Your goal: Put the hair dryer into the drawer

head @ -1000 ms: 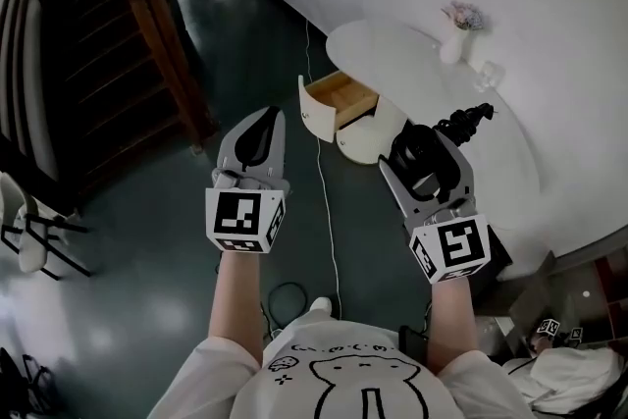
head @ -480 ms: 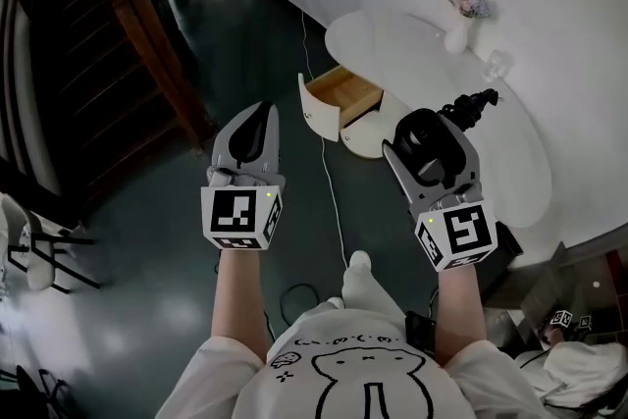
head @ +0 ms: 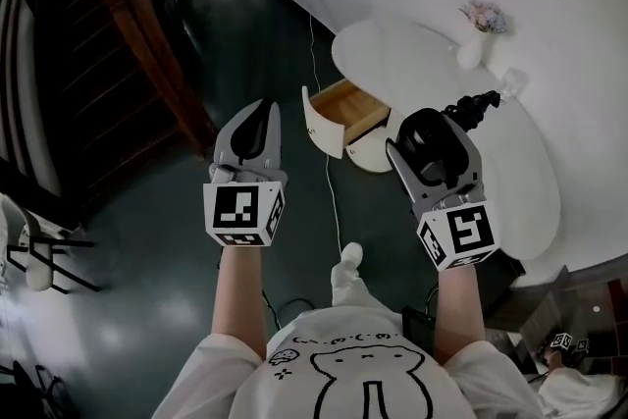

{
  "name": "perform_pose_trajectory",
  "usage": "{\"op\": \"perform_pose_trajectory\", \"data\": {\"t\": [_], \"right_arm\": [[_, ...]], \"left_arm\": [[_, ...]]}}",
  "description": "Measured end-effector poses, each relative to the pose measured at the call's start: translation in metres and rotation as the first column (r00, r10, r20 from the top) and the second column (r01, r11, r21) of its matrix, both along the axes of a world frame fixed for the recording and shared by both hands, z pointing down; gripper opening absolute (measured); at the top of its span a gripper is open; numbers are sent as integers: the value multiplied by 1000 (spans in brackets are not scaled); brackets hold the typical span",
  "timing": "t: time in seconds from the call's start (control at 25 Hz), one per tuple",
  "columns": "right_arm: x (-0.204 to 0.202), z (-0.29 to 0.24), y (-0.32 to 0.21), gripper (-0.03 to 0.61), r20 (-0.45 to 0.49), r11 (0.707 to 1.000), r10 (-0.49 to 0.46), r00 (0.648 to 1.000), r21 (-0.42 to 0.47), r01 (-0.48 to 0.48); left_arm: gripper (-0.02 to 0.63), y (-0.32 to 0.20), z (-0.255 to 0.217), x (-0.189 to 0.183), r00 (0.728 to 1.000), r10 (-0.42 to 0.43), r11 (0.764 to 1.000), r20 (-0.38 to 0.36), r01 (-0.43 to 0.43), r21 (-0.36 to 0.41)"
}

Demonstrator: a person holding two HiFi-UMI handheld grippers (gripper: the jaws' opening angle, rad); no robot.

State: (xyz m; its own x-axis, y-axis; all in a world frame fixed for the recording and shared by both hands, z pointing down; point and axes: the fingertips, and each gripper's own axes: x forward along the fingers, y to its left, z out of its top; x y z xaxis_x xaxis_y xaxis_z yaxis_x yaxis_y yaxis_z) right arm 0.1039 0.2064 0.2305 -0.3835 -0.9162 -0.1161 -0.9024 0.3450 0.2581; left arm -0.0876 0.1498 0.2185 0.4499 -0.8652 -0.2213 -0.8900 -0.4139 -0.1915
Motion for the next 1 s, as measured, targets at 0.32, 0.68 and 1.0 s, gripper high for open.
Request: {"op": "perform_pose_trajectory", "data": {"t": [0.32,0.68,1.0], "right_arm": [[25,3,-104,339,35,1000,-17,999,-12,17],[57,12,-228,339,25,998,-37,999,-45,38],[73,33,-298,339,12,993,-59,998,-98,60]], "left_arm": [[21,-99,-2,24,1000,-18,1000,21,18,-8],[21,-218,12,64,999,-7,999,35,8,-49],[21,-288,35,81,999,-29,995,27,31,-97]]}}
